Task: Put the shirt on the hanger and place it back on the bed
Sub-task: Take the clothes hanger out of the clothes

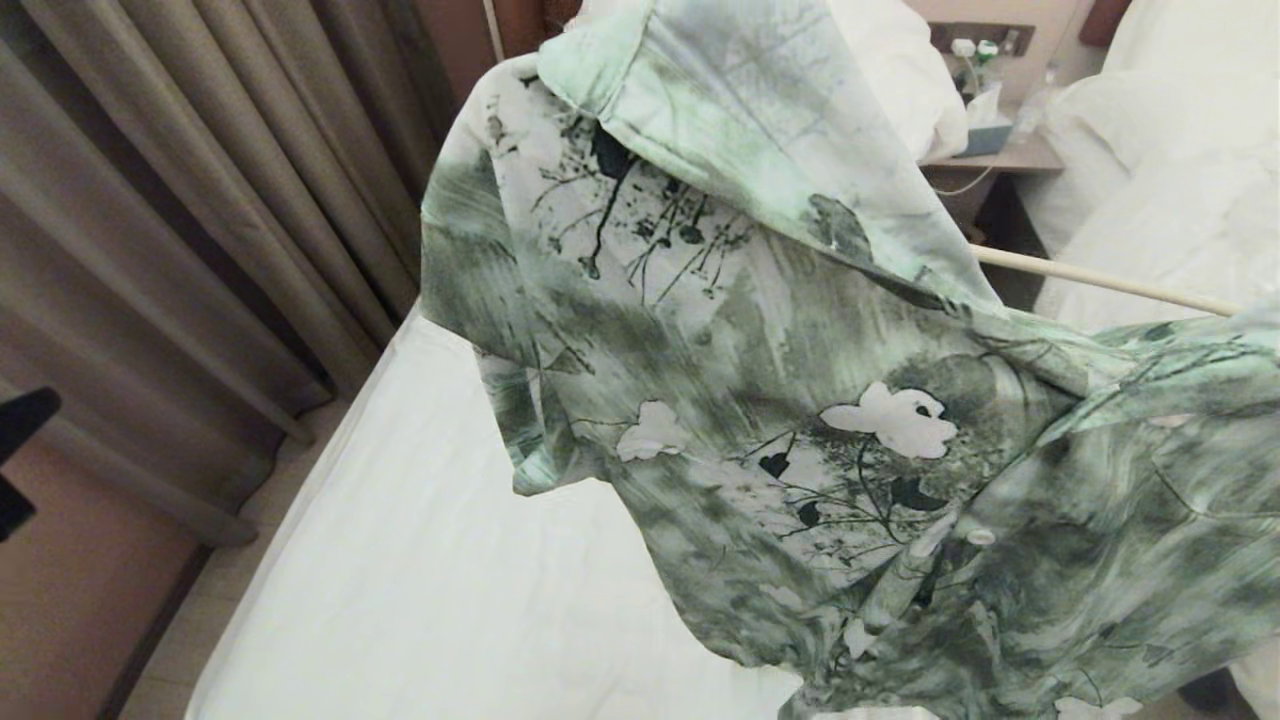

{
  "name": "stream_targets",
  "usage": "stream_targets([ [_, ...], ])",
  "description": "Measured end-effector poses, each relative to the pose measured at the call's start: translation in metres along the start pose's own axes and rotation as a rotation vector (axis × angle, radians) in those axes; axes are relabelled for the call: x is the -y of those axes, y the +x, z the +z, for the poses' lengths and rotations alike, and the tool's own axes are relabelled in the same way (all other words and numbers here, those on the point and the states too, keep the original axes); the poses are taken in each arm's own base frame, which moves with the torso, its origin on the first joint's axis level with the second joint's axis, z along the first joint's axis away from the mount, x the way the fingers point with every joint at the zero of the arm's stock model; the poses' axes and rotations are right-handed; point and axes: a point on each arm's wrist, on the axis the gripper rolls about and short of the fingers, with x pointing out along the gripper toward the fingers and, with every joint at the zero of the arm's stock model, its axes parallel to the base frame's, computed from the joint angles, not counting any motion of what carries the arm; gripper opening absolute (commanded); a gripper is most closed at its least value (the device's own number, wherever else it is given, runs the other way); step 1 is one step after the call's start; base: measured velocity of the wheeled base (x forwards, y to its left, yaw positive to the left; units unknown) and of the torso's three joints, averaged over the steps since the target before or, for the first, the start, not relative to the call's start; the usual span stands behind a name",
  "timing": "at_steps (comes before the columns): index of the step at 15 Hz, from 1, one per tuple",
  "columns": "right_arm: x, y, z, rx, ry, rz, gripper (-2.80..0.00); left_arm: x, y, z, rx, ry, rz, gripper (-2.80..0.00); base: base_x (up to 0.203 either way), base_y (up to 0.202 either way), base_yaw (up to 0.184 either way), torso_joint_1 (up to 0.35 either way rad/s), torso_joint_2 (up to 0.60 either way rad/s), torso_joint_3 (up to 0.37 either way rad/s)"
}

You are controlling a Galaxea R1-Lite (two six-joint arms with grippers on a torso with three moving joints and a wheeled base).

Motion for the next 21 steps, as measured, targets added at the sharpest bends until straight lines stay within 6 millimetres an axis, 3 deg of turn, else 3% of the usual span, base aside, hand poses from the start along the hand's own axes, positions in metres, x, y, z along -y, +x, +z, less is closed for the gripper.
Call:
stream_targets([
  [5,0.0,-0.001,-0.003,-0.029,0.017,-0.003,-2.8,0.002,-0.008,0.018,-0.024,-0.002,-0.134,-2.8,0.0,0.0,0.0,0.0,0.0,0.0],
  [11,0.016,-0.001,-0.009,-0.059,0.009,-0.04,-2.8,0.01,-0.012,0.047,-0.044,-0.002,-0.361,-2.8,0.0,0.0,0.0,0.0,0.0,0.0],
  [16,0.029,0.003,-0.014,-0.074,0.01,0.01,-2.8,0.024,0.019,0.078,-0.028,0.0,-0.428,-2.8,0.0,0.0,0.0,0.0,0.0,0.0],
  [21,0.039,0.009,-0.018,-0.074,0.002,-0.003,-2.8,0.022,0.059,0.108,-0.013,0.017,-0.576,-2.8,0.0,0.0,0.0,0.0,0.0,0.0],
])
